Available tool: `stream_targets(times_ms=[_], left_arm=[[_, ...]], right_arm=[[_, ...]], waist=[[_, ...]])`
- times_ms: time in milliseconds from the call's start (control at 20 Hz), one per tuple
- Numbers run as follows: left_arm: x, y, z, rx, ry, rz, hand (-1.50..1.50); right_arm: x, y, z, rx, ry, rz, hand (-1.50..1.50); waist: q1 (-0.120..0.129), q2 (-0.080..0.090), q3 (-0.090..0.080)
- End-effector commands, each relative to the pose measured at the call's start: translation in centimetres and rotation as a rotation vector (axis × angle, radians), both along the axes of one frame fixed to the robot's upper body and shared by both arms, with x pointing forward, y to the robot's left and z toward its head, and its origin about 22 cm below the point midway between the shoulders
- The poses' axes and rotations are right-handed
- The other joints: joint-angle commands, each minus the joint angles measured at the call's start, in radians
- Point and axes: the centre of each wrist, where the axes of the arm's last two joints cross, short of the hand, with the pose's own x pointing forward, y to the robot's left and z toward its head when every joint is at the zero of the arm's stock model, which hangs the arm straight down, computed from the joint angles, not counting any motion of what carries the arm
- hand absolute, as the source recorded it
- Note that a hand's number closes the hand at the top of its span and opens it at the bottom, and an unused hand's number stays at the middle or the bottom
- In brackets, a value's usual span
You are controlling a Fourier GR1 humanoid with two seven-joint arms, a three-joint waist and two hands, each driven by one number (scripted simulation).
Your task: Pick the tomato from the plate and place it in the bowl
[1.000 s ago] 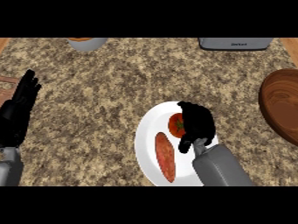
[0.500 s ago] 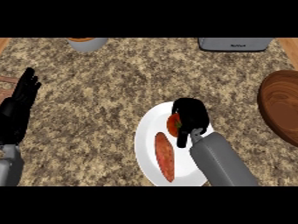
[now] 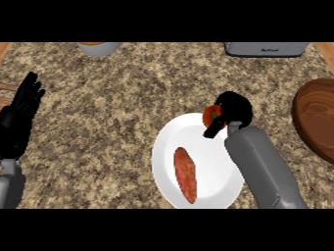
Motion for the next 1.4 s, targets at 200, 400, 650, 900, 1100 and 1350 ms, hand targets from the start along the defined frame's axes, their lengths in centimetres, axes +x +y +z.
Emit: stream_targets(times_ms=[200,400,650,900,1100,1350], left_arm=[[0.1,-0.3,-2.3,0.003,0.01,-0.002,0.0],[-0.9,1.0,-2.1,0.015,0.005,0.036,0.0],[-1.4,1.2,-1.8,0.007,0.019,0.02,0.0],[-1.5,0.7,-2.6,-0.008,0.011,0.031,0.0],[-2.2,0.3,-2.4,-0.004,-0.003,0.021,0.0],[-2.0,1.0,-1.4,0.001,0.013,0.023,0.0]], right_arm=[[2.0,-0.7,3.2,-0.099,-0.118,-0.181,1.5],[1.5,1.1,8.3,-0.222,-0.273,-0.223,1.5],[1.1,0.6,15.2,-0.286,-0.583,-0.358,1.5],[-1.4,-1.0,19.8,-0.244,-0.675,-0.443,1.5],[-2.5,-3.5,19.8,-0.238,-0.68,-0.51,1.5],[-3.3,-9.0,21.7,-0.186,-0.703,-0.527,1.5]], waist=[[-0.014,-0.002,0.001],[-0.025,-0.01,0.0],[-0.031,-0.017,0.0],[-0.034,-0.011,0.001],[-0.021,-0.007,0.001],[-0.018,-0.005,0.002]])
